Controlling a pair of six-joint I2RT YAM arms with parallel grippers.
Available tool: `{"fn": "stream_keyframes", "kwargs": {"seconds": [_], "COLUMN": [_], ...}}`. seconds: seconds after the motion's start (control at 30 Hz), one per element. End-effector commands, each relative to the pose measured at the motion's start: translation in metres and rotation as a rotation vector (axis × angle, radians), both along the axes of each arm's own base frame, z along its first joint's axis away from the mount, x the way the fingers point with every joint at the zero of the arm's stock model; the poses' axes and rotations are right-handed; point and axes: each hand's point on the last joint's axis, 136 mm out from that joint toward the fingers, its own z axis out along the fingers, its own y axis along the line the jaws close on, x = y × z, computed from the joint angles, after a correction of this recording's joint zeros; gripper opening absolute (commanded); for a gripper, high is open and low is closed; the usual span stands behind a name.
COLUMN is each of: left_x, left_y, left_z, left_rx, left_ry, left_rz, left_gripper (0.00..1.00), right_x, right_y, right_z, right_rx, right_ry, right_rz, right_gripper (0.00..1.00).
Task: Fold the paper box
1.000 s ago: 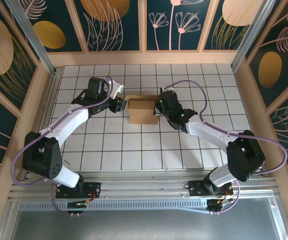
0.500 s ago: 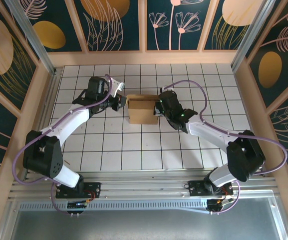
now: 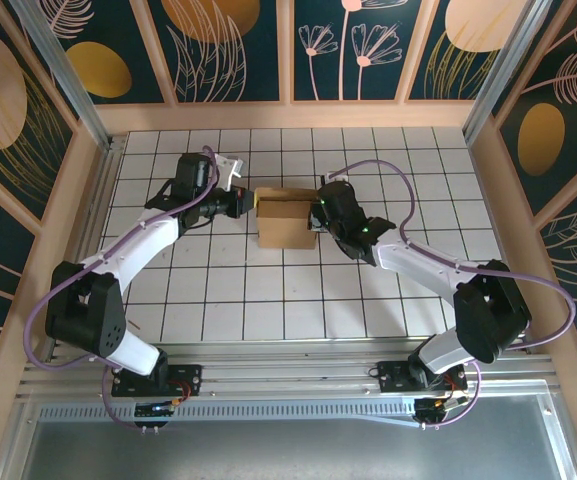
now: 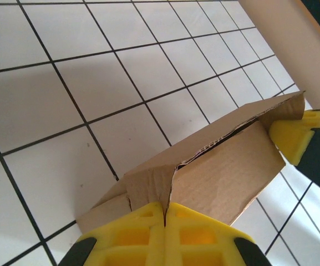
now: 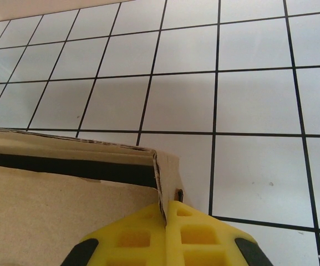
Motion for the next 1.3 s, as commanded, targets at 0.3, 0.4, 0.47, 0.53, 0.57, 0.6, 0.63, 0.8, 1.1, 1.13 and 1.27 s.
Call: {"fn": "stream_keyframes", "kwargs": {"seconds": [0.3,0.4,0.47,0.53,0.57,0.6,0.63,0.8,1.1,1.13,1.27], "left_x": [0.001,0.0,-0.001,-0.001,-0.002,-0.002,-0.003,-0.004,-0.025,-0.027,-0.032], "left_y": [-0.039,-0.038,-0.037,-0.032,-0.03,-0.028,-0.027,-0.019,-0.01,-0.011,-0.008], "left_z": [0.001,-0.005,-0.01,-0.02,-0.022,-0.024,-0.025,-0.034,-0.069,-0.069,-0.076], "left_rx": [-0.04,-0.026,-0.008,0.032,0.045,0.056,0.068,0.114,0.143,0.129,0.136], "left_ry": [0.065,0.068,0.074,0.082,0.079,0.076,0.076,0.078,0.129,0.13,0.141], "left_rz": [-0.028,-0.023,-0.021,-0.009,-0.007,-0.006,-0.006,0.009,0.002,-0.005,-0.004], "left_gripper": [0.0,0.0,0.0,0.0,0.0,0.0,0.0,0.0,0.0,0.0,0.0], "right_x": [-0.022,-0.021,-0.022,-0.022,-0.022,-0.022,-0.022,-0.022,-0.022,-0.022,-0.028], "right_y": [0.002,0.002,0.002,0.002,0.002,0.001,0.001,0.001,0.0,0.0,0.0], "right_z": [-0.042,-0.041,-0.043,-0.041,-0.041,-0.041,-0.041,-0.041,-0.041,-0.042,-0.047], "right_rx": [-0.087,-0.086,-0.088,-0.088,-0.089,-0.092,-0.093,-0.097,-0.091,-0.091,-0.081], "right_ry": [0.134,0.132,0.135,0.132,0.131,0.131,0.131,0.128,0.13,0.133,0.127], "right_rz": [0.044,0.041,0.042,0.039,0.04,0.039,0.039,0.038,0.028,0.025,0.006], "right_gripper": [0.01,0.01,0.01,0.01,0.01,0.01,0.01,0.01,0.01,0.01,0.03]}}
